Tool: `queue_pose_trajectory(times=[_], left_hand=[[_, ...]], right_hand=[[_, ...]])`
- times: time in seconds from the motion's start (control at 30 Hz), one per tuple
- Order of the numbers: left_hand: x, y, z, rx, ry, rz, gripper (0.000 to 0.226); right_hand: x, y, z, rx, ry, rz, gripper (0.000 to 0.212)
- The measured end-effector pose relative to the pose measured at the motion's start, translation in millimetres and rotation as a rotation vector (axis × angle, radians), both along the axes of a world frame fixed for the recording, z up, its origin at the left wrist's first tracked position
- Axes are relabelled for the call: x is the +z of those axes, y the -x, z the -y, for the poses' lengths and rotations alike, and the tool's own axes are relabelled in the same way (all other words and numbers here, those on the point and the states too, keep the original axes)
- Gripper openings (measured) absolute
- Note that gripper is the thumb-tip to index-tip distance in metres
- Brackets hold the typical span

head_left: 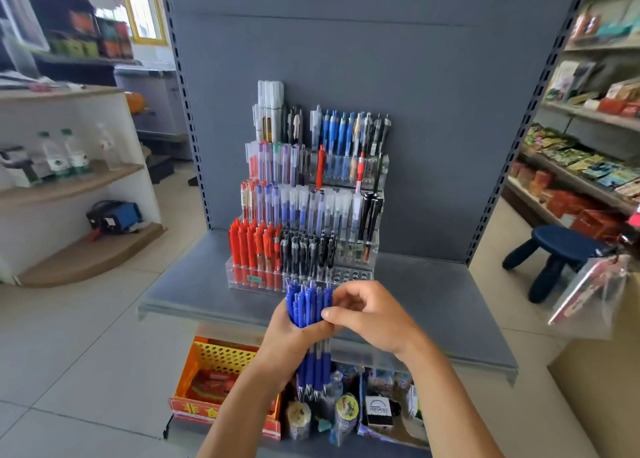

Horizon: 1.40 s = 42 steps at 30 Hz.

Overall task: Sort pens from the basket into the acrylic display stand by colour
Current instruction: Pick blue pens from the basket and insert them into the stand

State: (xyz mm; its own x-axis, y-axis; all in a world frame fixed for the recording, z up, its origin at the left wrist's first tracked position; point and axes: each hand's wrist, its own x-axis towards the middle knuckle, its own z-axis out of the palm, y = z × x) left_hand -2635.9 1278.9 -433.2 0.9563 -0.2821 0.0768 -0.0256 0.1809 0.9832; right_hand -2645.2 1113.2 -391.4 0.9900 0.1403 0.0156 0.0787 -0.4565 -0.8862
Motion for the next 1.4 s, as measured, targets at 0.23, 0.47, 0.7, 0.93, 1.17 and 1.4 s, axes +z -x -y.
queue_pose_trajectory(times=[0.23,0.47,0.7,0.93,1.17,1.4], left_hand=[[-9,-24,-9,0.007,0.001,-0.023,0.04],[-13,-44,-9,-0.035,-0.01,-0.009,0.038],[-23,-49,-8,-0.059,0.018,0.015,0.052],[-21,-51,-1,-0.07,0.01,-0.024,0.043],[-33,-59,1,-0.082,0.011,-0.045,0.047],[-34,-64,1,-0.022,0.012,-0.089,0.041]], right_hand=[[-3,-29,-4,0.071,-0.006,-0.04,0.016],[2,-52,5,0.161,-0.015,-0.113,0.015],[-32,-47,8,0.097,-0.257,-0.108,0.022],[-31,-50,18,0.104,-0.319,-0.12,0.016],[-27,-50,24,0.056,-0.318,-0.106,0.013],[-14,-58,36,-0.137,-0.399,0.208,0.021]])
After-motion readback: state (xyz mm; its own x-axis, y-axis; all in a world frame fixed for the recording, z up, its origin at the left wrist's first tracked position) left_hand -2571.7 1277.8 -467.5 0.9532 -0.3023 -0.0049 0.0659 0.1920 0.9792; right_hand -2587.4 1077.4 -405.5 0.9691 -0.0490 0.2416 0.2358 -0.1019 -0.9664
